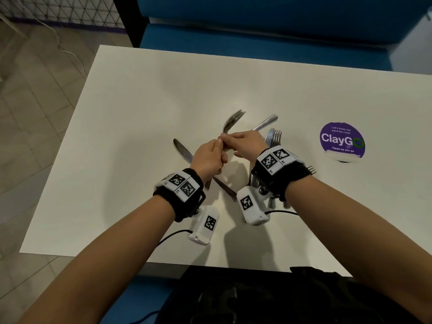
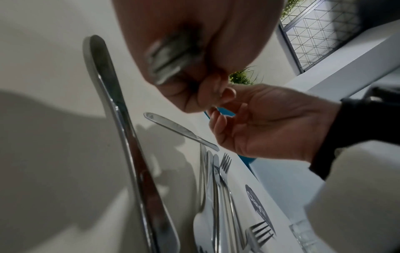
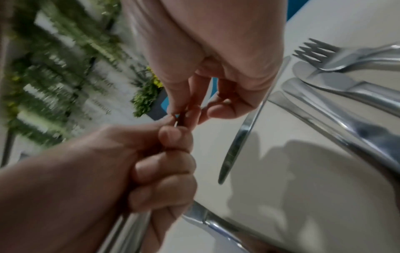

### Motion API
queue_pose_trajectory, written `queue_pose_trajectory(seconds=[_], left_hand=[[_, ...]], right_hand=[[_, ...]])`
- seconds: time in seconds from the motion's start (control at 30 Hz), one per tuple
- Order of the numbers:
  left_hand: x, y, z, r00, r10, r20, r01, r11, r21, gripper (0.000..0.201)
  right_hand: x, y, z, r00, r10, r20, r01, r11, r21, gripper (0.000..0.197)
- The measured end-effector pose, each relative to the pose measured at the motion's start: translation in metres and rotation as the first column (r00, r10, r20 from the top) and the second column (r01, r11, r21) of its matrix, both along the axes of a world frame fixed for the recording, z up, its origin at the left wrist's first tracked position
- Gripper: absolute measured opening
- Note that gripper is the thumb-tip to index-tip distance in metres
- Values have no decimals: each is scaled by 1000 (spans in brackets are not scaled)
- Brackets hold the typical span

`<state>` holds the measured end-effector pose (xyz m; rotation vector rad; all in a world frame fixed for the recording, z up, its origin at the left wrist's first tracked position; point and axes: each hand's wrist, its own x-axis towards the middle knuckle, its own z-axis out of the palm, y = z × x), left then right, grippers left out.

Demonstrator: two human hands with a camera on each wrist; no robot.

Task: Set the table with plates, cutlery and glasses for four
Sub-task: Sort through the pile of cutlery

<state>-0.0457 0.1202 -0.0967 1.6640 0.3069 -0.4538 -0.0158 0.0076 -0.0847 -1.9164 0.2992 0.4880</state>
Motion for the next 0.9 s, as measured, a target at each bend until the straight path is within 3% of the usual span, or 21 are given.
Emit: queue_pose_trajectory(seconds=[0.1,0.2,0.47,0.73,0.9], left_hand=[[-1,0,0,997,-75,0,75,997,-25,33],[-4,0,-1,987,-162,16,162,987,-10,29],[-1,-12,-3,984,-178,20,179,979,-95,28],[5,-56,8,932,-361,-16,350,913,-208,25],[15,-119,10,901,-435,4,434,898,-75,23]], right_hand=[[2,-6,-1,998,-65,-24,66,996,53,27],[5,-11,0,992,-124,-2,124,992,10,26],[-3,-19,-1,986,-164,-32,166,979,118,14],[-3,-70,16,961,-277,15,275,958,80,13],[-1,-137,22,960,-271,69,274,961,-37,14]])
